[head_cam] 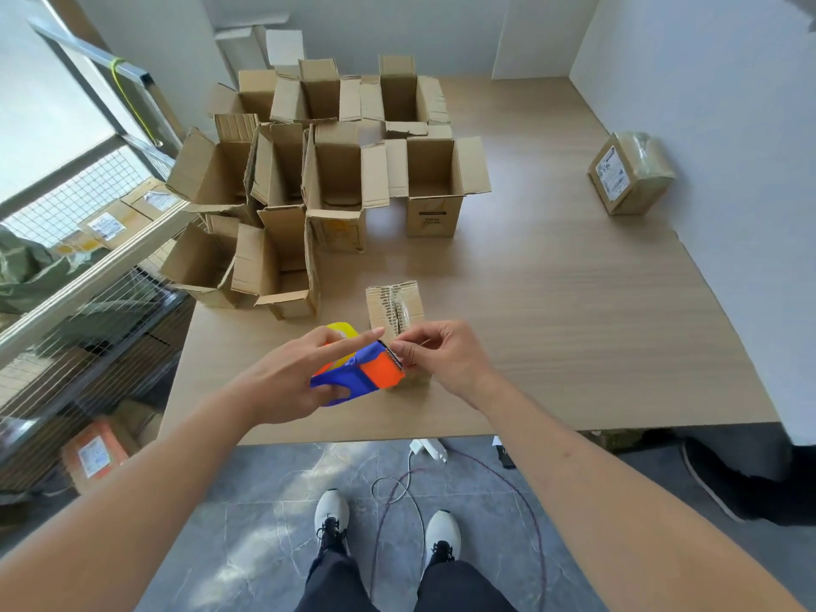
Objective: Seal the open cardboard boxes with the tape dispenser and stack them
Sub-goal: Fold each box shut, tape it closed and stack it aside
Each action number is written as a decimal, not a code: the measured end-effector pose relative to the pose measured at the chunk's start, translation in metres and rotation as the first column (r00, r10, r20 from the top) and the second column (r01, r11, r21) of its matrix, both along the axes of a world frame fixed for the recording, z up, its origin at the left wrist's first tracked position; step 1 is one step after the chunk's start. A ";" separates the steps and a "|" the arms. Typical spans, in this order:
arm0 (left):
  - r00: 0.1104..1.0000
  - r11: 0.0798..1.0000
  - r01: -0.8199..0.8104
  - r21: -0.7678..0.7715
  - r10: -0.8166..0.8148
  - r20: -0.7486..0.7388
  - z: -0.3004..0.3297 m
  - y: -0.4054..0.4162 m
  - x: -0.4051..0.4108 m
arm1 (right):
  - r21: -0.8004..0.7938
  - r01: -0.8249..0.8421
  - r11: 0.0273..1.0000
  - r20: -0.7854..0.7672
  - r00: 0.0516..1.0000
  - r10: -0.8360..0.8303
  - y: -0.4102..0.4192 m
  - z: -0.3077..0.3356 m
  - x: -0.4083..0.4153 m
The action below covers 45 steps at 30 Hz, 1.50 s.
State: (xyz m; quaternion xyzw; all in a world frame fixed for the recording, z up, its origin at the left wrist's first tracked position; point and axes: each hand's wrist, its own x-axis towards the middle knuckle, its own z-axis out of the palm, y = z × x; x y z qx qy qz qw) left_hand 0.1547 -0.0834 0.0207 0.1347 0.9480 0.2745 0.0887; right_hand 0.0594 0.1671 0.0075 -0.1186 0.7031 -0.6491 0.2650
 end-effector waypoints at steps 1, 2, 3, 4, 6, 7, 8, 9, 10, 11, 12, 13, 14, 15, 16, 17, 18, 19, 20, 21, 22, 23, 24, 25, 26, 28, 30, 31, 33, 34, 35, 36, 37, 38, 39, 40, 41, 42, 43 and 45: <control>0.999 0.999 0.033 -0.014 -0.033 0.012 -0.001 -0.002 -0.001 | 0.024 0.049 0.999 -0.004 0.999 -0.049 -0.003 -0.003 0.002; 0.997 0.998 0.069 -0.016 -0.068 0.023 -0.001 -0.003 -0.001 | 0.055 0.097 0.994 -0.010 0.995 -0.096 -0.005 -0.007 0.005; 0.994 0.995 0.098 -0.007 -0.098 0.038 -0.002 -0.004 -0.001 | 0.087 0.138 0.987 -0.018 0.990 -0.137 -0.006 -0.010 0.009; 0.991 0.993 0.117 0.005 -0.117 0.057 -0.002 -0.006 -0.001 | 0.117 0.172 0.978 -0.024 0.985 -0.171 -0.008 -0.014 0.012; 0.985 0.991 0.129 0.036 -0.132 0.111 -0.004 -0.009 -0.002 | 0.168 0.223 0.960 -0.021 0.975 -0.222 -0.012 -0.021 0.020; 0.981 0.990 0.128 0.055 -0.134 0.140 -0.004 -0.010 -0.002 | 0.198 0.243 0.950 -0.021 0.970 -0.244 -0.014 -0.023 0.024; 0.977 0.990 0.124 0.072 -0.135 0.168 -0.004 -0.011 -0.003 | 0.232 0.262 0.937 -0.028 0.964 -0.263 -0.015 -0.025 0.026; 0.972 0.989 0.120 0.081 -0.133 0.192 -0.004 -0.014 -0.003 | 0.266 0.290 0.919 -0.036 0.956 -0.291 -0.014 -0.028 0.026; 0.968 0.990 0.113 0.083 -0.129 0.214 -0.005 -0.018 -0.003 | 0.293 0.328 0.898 -0.036 0.942 -0.333 -0.009 -0.029 0.024; 0.965 0.991 0.102 0.083 -0.119 0.235 -0.006 -0.024 -0.001 | 0.314 0.369 0.875 -0.031 0.925 -0.379 -0.002 -0.030 0.020; 0.961 0.993 0.087 0.083 -0.106 0.257 -0.007 -0.030 0.002 | 0.332 0.402 0.853 -0.028 0.908 -0.418 0.009 -0.031 0.015; 0.957 0.994 0.074 0.081 -0.093 0.276 -0.009 -0.037 0.006 | 0.347 0.426 0.835 -0.032 0.896 -0.444 0.020 -0.031 0.011; 0.953 0.995 0.059 0.076 -0.079 0.291 -0.011 -0.042 0.009 | 0.360 0.441 0.822 -0.041 0.888 -0.459 0.030 -0.031 0.007; 0.951 0.997 0.044 0.070 -0.063 0.303 -0.013 -0.046 0.012 | 0.371 0.448 0.813 -0.050 0.884 -0.465 0.037 -0.031 0.005; 0.948 0.997 0.029 0.066 -0.049 0.313 -0.016 -0.049 0.015 | 0.383 0.447 0.808 -0.057 0.885 -0.463 0.041 -0.032 0.005; 0.946 0.998 0.017 0.063 -0.036 0.321 -0.018 -0.049 0.016 | 0.393 0.440 0.807 -0.058 0.888 -0.457 0.042 -0.033 0.006; 0.945 0.998 0.007 0.055 -0.025 0.327 -0.021 -0.049 0.016 | 0.402 0.430 0.808 -0.052 0.892 -0.449 0.041 -0.034 0.007; 0.943 0.999 0.000 0.044 -0.015 0.332 -0.024 -0.049 0.015 | 0.406 0.424 0.810 -0.043 0.894 -0.446 0.039 -0.036 0.007; 0.941 1.000 -0.005 0.031 -0.005 0.338 -0.027 -0.048 0.013 | 0.408 0.420 0.810 -0.034 0.894 -0.447 0.038 -0.038 0.007; 0.939 1.000 -0.012 0.019 0.004 0.345 -0.031 -0.048 0.012 | 0.410 0.419 0.810 -0.027 0.893 -0.448 0.036 -0.041 0.006; 0.935 1.000 -0.018 0.009 0.014 0.353 -0.034 -0.048 0.011 | 0.415 0.417 0.809 -0.022 0.893 -0.449 0.036 -0.044 0.005; 0.932 1.000 -0.026 0.000 0.024 0.363 -0.037 -0.048 0.010 | 0.420 0.413 0.808 -0.020 0.895 -0.446 0.035 -0.047 0.004; 0.928 0.999 -0.034 -0.008 0.034 0.372 -0.041 -0.047 0.009 | 0.425 0.407 0.808 -0.017 0.897 -0.442 0.035 -0.050 0.003; 0.924 0.999 -0.042 -0.016 0.045 0.379 -0.045 -0.045 0.008 | 0.432 0.403 0.807 -0.015 0.898 -0.440 0.034 -0.054 0.002; 0.922 0.998 -0.051 -0.027 0.058 0.384 -0.049 -0.043 0.007 | 0.442 0.398 0.804 -0.012 0.899 -0.439 0.034 -0.058 0.000; 0.919 0.996 -0.070 -0.054 0.085 0.386 -0.056 -0.039 0.005 | 0.457 0.381 0.804 -0.002 0.904 -0.427 0.034 -0.064 -0.002; 0.915 0.993 -0.093 -0.078 0.116 0.386 -0.062 -0.035 0.003 | 0.468 0.368 0.803 0.001 0.909 -0.417 0.033 -0.070 -0.004; 0.913 0.991 -0.105 -0.089 0.131 0.387 -0.064 -0.034 0.002 | 0.473 0.366 0.801 -0.002 0.910 -0.415 0.032 -0.073 -0.006; 0.908 0.987 -0.122 -0.108 0.155 0.389 -0.067 -0.031 0.000 | 0.481 0.361 0.799 -0.012 0.914 -0.406 0.030 -0.078 -0.009; 0.906 0.985 -0.128 -0.116 0.163 0.391 -0.067 -0.030 -0.001 | 0.485 0.356 0.798 -0.016 0.917 -0.400 0.030 -0.080 -0.010; 0.904 0.983 -0.132 -0.125 0.171 0.392 -0.068 -0.028 -0.003 | 0.481 0.353 0.802 -0.015 0.919 -0.395 0.030 -0.082 -0.011; 0.902 0.981 -0.138 -0.135 0.180 0.393 -0.068 -0.026 -0.005 | 0.477 0.343 0.809 -0.005 0.922 -0.388 0.030 -0.084 -0.012; 0.899 0.979 -0.142 -0.144 0.189 0.394 -0.068 -0.024 -0.007 | 0.469 0.332 0.818 0.017 0.923 -0.385 0.030 -0.086 -0.012; 0.897 0.978 -0.145 -0.152 0.195 0.396 -0.068 -0.021 -0.009 | 0.462 0.321 0.827 0.039 0.924 -0.381 0.030 -0.089 -0.011; 0.897 0.976 -0.145 -0.161 0.198 0.396 -0.068 -0.019 -0.011 | 0.453 0.310 0.836 0.062 0.924 -0.376 0.029 -0.092 -0.010; 0.897 0.975 -0.143 -0.169 0.200 0.394 -0.067 -0.017 -0.013 | 0.454 0.300 0.839 0.060 0.929 -0.365 0.028 -0.096 -0.010; 0.897 0.974 -0.144 -0.175 0.203 0.393 -0.066 -0.014 -0.014 | 0.450 0.298 0.842 0.059 0.931 -0.361 0.026 -0.098 -0.009; 0.896 0.973 -0.145 -0.179 0.206 0.394 -0.065 -0.013 -0.015 | 0.454 0.295 0.841 0.047 0.934 -0.353 0.025 -0.100 -0.009; 0.895 0.973 -0.146 -0.181 0.208 0.396 -0.064 -0.012 -0.016 | 0.454 0.275 0.848 0.058 0.940 -0.336 0.025 -0.100 -0.009; 0.892 0.973 -0.144 -0.182 0.207 0.401 -0.064 -0.012 -0.016 | 0.510 0.169 0.843 0.106 0.961 -0.257 0.027 -0.105 -0.009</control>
